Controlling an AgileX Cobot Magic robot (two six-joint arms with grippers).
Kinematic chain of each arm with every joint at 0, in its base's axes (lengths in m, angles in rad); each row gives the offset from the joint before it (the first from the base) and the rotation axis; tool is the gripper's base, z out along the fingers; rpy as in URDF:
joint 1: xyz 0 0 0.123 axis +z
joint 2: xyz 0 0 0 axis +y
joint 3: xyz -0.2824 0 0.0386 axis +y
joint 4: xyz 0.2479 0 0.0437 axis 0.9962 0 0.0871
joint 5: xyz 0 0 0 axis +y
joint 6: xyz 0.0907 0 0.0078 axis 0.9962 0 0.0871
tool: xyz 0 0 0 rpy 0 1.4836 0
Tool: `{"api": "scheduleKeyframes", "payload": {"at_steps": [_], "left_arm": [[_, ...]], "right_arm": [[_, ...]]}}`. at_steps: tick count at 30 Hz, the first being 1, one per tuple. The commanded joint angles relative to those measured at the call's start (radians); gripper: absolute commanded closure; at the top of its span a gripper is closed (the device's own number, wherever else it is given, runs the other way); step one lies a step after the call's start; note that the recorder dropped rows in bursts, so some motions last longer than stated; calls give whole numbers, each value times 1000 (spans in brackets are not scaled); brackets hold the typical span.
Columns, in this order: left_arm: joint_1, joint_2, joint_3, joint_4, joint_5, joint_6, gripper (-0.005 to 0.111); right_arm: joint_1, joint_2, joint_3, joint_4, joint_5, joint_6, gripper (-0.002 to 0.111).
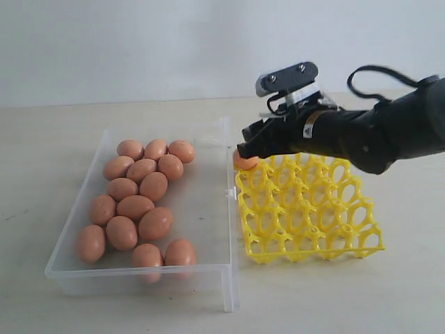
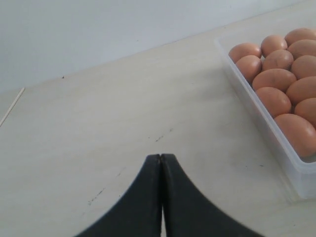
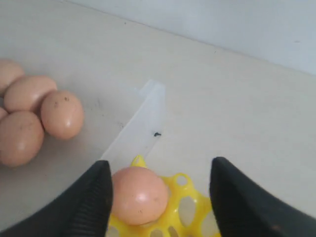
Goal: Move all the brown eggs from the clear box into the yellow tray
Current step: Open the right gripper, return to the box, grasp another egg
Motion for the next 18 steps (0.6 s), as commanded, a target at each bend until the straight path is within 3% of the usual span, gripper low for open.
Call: {"api": "scheduleKeyframes", "payload": {"at_steps": [1, 5, 14, 18], "left_arm": [[2, -6, -4, 0, -6, -6, 107], [2, -6, -4, 0, -6, -6, 107], [2, -6, -4, 0, -6, -3, 107], [2, -6, -4, 0, -6, -3, 107]], "right_arm": [[48, -166, -11, -13, 205, -11, 79], [127, -207, -80, -13, 401, -9, 108], [305, -26, -377, 104, 765, -172, 107], [344, 111, -558, 234, 900, -229, 87]]}}
